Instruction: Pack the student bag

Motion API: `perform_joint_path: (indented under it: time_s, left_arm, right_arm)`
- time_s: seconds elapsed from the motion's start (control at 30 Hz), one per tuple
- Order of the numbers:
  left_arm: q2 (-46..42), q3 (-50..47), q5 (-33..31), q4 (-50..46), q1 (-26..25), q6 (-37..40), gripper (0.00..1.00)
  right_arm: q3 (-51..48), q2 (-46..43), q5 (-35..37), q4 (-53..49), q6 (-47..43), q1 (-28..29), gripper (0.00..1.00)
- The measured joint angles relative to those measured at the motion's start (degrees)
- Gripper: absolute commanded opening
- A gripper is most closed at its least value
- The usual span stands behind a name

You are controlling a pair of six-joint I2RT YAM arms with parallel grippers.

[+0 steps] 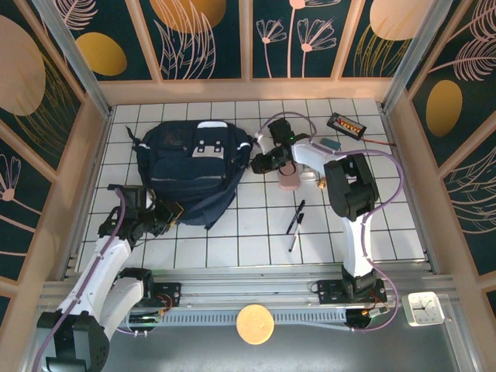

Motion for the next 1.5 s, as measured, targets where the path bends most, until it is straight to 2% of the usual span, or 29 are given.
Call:
perform_joint_path:
  time_s: [0.07, 0.2, 0.33, 0.47, 0.6, 0.7, 0.83, 1.13, 1.23, 1.33, 1.5]
  left_arm:
    - [-0.8, 2.1, -0.7, -5.7, 0.2, 1.6, 0.68]
    - [-1.3, 11.2, -3.2, -13.1, 0.2, 6.1, 0.78]
    - [1.4, 20.9, -5.8, -16.2, 0.0, 12.1, 0.99]
    - [10.2, 28.5, -9.8, -17.6, -2.0, 18.3, 0.99]
    - [18.1, 32.9, -13.9, -16.4, -2.9, 24.0, 0.99]
    - [21.3, 33.1, -16.1, -15.3, -2.9, 26.4, 0.99]
    - [24.2, 31.9, -17.9, -12.8, -2.9, 27.4, 0.99]
    - [26.4, 28.5, -18.3, -8.2, -2.9, 27.3, 0.99]
    - [27.3, 26.9, -18.3, -6.1, -2.9, 27.3, 0.99]
    - [28.7, 25.4, -18.3, -5.5, -2.9, 27.3, 0.99]
    - [29.5, 24.3, -18.3, -4.8, -2.9, 27.4, 0.99]
  right_arm:
    - [-1.2, -1.2, 0.2, 0.5, 0.9, -2.8, 0.47]
    - [-4.5, -5.7, -1.3, -0.1, 4.5, -5.8, 0.47]
    - [-4.7, -10.4, -4.7, 0.7, 3.8, -4.6, 0.47]
    - [-8.2, -14.7, -7.0, 7.8, -9.6, -0.6, 0.67]
    - [-10.0, -14.0, -8.8, 13.0, -25.6, 2.1, 0.67]
    - [-5.2, -8.2, -8.8, 13.3, -35.5, 2.1, 0.67]
    - [1.1, -0.7, -8.5, 13.1, -43.4, 2.2, 0.66]
    - [7.0, 5.9, -7.6, 11.1, -49.5, 3.6, 0.61]
    - [9.0, 7.7, -7.3, 10.7, -49.8, 4.3, 0.58]
    - [11.1, 9.4, -7.3, 9.2, -50.2, 4.8, 0.5]
    - [12.1, 10.0, -6.4, 7.0, -51.8, 5.3, 0.47]
